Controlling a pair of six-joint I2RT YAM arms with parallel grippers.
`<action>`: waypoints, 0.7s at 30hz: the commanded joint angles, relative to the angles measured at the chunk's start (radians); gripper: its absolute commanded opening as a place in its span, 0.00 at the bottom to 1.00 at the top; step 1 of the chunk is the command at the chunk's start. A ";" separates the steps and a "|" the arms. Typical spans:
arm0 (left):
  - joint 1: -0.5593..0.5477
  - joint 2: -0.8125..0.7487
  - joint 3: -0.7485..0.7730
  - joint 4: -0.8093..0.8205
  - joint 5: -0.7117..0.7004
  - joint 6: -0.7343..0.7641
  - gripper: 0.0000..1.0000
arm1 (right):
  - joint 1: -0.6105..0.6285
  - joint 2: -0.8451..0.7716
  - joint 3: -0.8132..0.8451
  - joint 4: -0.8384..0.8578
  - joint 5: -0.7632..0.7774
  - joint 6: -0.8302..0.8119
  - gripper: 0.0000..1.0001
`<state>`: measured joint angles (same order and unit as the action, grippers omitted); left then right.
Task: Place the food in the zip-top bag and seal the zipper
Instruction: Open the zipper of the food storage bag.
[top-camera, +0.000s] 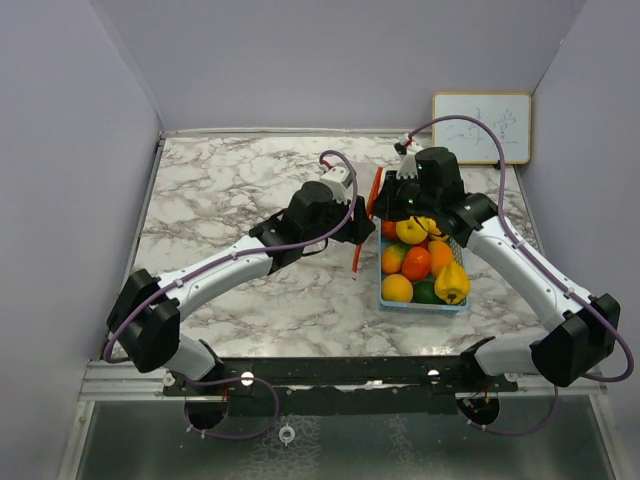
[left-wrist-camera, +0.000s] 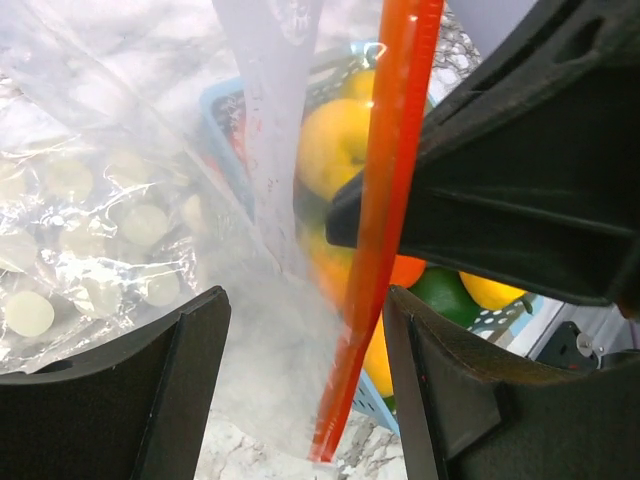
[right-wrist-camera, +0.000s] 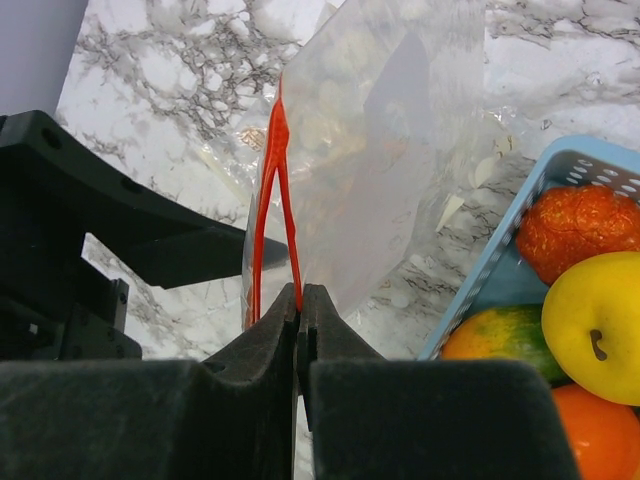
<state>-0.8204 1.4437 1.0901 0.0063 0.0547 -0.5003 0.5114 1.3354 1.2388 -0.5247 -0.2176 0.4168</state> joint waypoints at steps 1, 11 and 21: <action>-0.008 0.036 0.048 0.050 -0.063 0.022 0.64 | 0.007 -0.022 0.036 -0.022 -0.023 0.006 0.02; -0.008 0.040 0.054 0.058 -0.056 0.030 0.57 | 0.007 -0.039 0.024 -0.048 0.001 -0.004 0.02; 0.011 -0.018 0.012 0.028 -0.071 0.041 0.57 | 0.007 -0.047 0.029 -0.074 0.015 -0.022 0.02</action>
<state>-0.8268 1.4807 1.1084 0.0280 0.0284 -0.4774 0.5114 1.3235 1.2388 -0.5682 -0.2176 0.4126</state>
